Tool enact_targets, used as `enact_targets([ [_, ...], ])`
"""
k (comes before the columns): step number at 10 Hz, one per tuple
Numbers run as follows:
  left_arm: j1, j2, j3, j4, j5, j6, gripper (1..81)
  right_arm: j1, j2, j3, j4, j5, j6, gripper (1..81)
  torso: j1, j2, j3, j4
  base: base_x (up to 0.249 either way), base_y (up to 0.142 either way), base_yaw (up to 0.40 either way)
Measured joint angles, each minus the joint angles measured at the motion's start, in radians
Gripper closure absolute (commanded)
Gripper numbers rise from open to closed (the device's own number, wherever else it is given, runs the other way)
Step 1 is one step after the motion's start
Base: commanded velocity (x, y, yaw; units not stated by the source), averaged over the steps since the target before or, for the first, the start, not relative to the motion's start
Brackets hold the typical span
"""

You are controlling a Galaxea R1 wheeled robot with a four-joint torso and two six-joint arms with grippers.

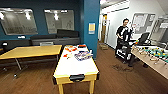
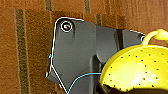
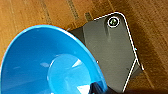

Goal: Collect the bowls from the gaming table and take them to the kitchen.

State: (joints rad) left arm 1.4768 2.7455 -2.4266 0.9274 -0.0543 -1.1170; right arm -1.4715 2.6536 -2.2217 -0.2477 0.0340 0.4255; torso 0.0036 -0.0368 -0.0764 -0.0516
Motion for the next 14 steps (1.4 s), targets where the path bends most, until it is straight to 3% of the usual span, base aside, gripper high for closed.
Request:
enact_targets([
  [14, 0.001, 0.025, -0.042, 0.000, 0.001, 0.004, 81.1, -0.011, 0.010, -0.028, 0.000, 0.011, 0.000, 81.1, 0.000, 0.000, 0.000, 0.000, 0.000, 0.000, -0.399],
])
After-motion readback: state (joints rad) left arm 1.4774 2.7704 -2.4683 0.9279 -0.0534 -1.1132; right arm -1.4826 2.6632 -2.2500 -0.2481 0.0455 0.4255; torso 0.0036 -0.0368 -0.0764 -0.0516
